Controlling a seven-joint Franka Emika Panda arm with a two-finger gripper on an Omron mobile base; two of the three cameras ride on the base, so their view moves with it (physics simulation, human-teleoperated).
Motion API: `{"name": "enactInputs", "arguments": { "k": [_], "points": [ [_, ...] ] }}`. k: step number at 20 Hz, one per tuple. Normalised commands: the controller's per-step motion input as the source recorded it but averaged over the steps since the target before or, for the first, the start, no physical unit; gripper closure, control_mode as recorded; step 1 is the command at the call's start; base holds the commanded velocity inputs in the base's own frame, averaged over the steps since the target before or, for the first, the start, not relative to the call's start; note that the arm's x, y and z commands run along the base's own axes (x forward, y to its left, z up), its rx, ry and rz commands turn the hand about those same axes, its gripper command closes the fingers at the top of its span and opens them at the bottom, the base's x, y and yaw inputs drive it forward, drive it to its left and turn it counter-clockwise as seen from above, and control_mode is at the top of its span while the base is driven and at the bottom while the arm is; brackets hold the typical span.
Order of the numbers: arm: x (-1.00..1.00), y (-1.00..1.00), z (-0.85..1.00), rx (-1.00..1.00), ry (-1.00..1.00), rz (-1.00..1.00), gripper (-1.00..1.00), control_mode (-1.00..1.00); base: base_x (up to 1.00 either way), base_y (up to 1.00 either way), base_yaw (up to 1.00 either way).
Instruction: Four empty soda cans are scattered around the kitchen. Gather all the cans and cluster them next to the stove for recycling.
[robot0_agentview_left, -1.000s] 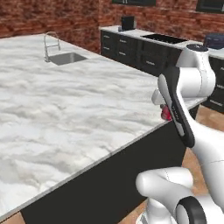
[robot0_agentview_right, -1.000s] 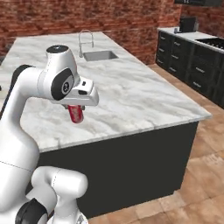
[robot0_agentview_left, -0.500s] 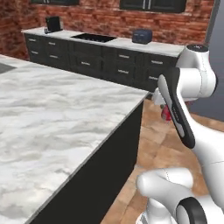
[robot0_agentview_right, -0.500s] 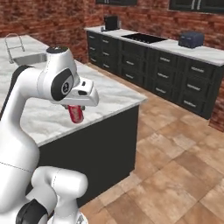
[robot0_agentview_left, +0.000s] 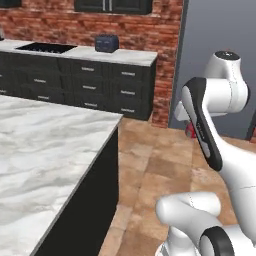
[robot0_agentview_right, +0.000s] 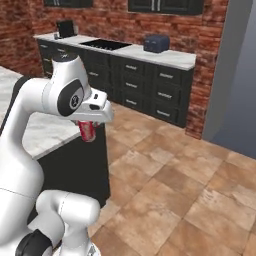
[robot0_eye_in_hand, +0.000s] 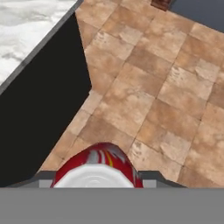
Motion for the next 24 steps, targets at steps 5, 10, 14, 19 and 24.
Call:
{"name": "enactInputs", "arguments": {
  "k": [5,10,14,19,24],
  "points": [
    [0.0,0.0,0.0,0.0,0.0,0.0,1.0,1.0,0.78,-0.77,-0.39],
    [0.0,0.0,0.0,0.0,0.0,0.0,1.0,1.0,0.9,-0.78,-0.38],
    [0.0,0.0,0.0,0.0,0.0,0.0,1.0,1.0,0.99,-0.79,-0.33],
    [0.0,0.0,0.0,0.0,0.0,0.0,1.0,1.0,1.0,-0.62,-0.23],
    [0.0,0.0,0.0,0.0,0.0,0.0,1.0,1.0,1.0,-0.02,-0.04]
  ]
}}
